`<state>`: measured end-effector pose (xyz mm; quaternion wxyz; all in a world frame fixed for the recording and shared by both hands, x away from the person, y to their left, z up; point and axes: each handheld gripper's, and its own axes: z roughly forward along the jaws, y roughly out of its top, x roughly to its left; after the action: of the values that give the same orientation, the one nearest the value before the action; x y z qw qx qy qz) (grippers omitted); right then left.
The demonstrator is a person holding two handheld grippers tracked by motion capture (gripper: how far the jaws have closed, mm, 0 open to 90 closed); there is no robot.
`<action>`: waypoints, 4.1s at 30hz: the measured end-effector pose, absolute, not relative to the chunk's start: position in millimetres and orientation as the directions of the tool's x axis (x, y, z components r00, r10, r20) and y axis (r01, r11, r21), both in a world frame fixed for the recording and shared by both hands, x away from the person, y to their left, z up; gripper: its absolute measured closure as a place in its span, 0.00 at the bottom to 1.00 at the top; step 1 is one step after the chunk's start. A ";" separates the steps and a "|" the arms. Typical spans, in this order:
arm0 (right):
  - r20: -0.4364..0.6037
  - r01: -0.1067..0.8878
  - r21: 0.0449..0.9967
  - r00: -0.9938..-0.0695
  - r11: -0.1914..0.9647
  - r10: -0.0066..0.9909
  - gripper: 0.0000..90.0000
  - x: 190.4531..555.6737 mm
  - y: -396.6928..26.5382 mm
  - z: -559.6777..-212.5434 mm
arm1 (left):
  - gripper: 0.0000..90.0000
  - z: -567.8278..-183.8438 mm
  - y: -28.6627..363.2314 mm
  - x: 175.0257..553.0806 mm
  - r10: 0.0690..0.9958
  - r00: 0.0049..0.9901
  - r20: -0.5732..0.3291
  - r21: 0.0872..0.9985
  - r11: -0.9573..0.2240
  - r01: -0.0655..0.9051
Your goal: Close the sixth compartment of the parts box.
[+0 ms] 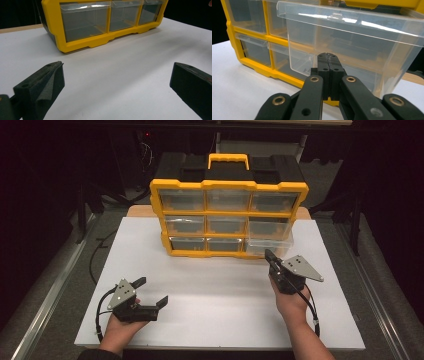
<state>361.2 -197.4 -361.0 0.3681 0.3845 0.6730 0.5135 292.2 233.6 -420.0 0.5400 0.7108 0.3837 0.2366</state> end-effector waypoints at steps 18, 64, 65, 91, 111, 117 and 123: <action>-0.102 0.157 0.972 -0.394 0.177 0.913 1.00 361.5 -212.4 -362.0 | 0.00 -419.1 234.9 290.7 0.801 0.594 -0.081 0.951 -0.116 0.286; -0.072 0.191 0.970 -0.363 0.150 0.929 1.00 413.2 -204.5 -361.8 | 0.00 -419.4 234.7 290.0 0.799 0.596 -0.080 0.950 -0.120 0.289; -0.075 0.188 0.970 -0.363 0.152 0.929 1.00 414.8 -204.5 -361.5 | 0.00 -419.3 234.7 289.9 0.799 0.595 -0.080 0.950 -0.119 0.289; -0.054 0.217 0.967 -0.337 0.134 0.940 1.00 436.5 -202.3 -365.8 | 0.00 -419.4 236.0 289.4 0.803 0.589 -0.092 0.951 -0.105 0.291; -0.063 0.219 0.965 -0.338 0.143 0.939 1.00 439.6 -199.3 -360.9 | 0.00 -419.3 236.7 289.2 0.804 0.588 -0.092 0.951 -0.104 0.292; -0.060 0.227 0.963 -0.352 0.147 0.934 1.00 433.5 -200.0 -360.1 | 0.00 -419.2 237.0 289.2 0.804 0.588 -0.091 0.951 -0.104 0.291; -0.063 0.225 0.962 -0.377 0.158 0.924 1.00 422.8 -202.4 -360.4 | 0.00 -418.9 236.4 289.0 0.803 0.589 -0.092 0.951 -0.104 0.290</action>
<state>422.8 -202.4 -360.4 0.3583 0.4278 0.6712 0.4879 289.0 236.4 -418.9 0.5458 0.7047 0.3877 0.2350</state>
